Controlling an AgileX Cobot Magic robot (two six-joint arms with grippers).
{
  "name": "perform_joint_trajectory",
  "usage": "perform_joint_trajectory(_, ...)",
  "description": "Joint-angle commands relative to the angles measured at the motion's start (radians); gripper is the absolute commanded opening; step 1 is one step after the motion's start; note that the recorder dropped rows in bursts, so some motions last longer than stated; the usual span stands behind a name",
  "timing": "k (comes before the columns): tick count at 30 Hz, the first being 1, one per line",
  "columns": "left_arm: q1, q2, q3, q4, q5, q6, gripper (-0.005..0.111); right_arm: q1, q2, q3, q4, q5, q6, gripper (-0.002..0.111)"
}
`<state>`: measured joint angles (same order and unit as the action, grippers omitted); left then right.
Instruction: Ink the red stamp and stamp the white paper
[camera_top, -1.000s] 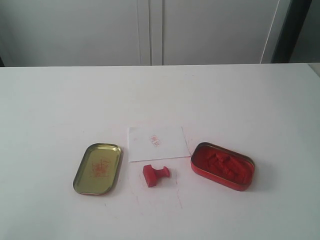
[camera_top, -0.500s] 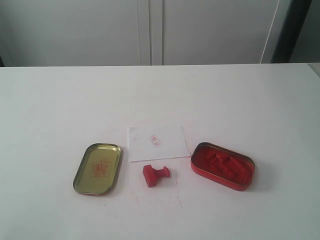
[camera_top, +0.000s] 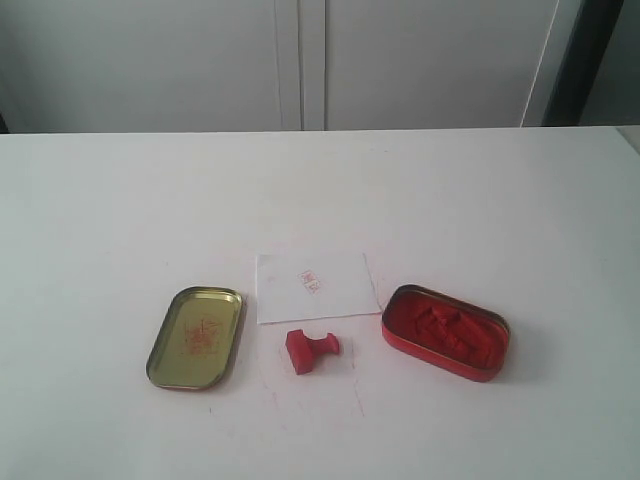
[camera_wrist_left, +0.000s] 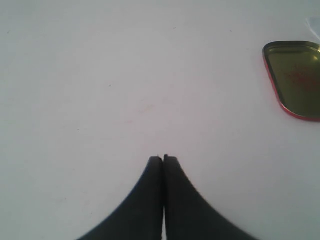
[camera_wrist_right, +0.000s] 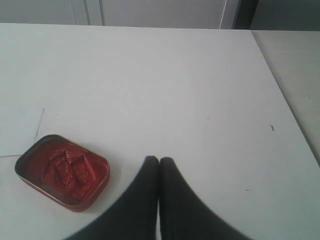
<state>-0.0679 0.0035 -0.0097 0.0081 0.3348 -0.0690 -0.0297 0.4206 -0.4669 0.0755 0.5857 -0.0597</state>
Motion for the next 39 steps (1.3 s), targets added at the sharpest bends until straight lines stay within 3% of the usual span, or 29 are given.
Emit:
perform_joint_trajectory(1,0.001,-0.003,0.010,0.000,0.016,-0.002,0.000,0.000,-0.004,0.004,-0.003,-0.009,0.007,0.000)
perform_joint_trajectory(25,0.001,-0.003,0.010,0.000,0.016,-0.002,0.000,0.000,-0.011,0.004,-0.001,-0.011,0.007,0.000)
perform_joint_trajectory(33,0.001,-0.003,0.010,0.000,0.016,-0.002,0.000,0.000,-0.293,0.004,0.001,-0.011,0.007,0.000)
perform_joint_trajectory(39,0.001,-0.003,0.010,0.000,0.016,-0.002,0.000,0.000,-0.350,0.004,0.001,-0.011,0.007,0.000)
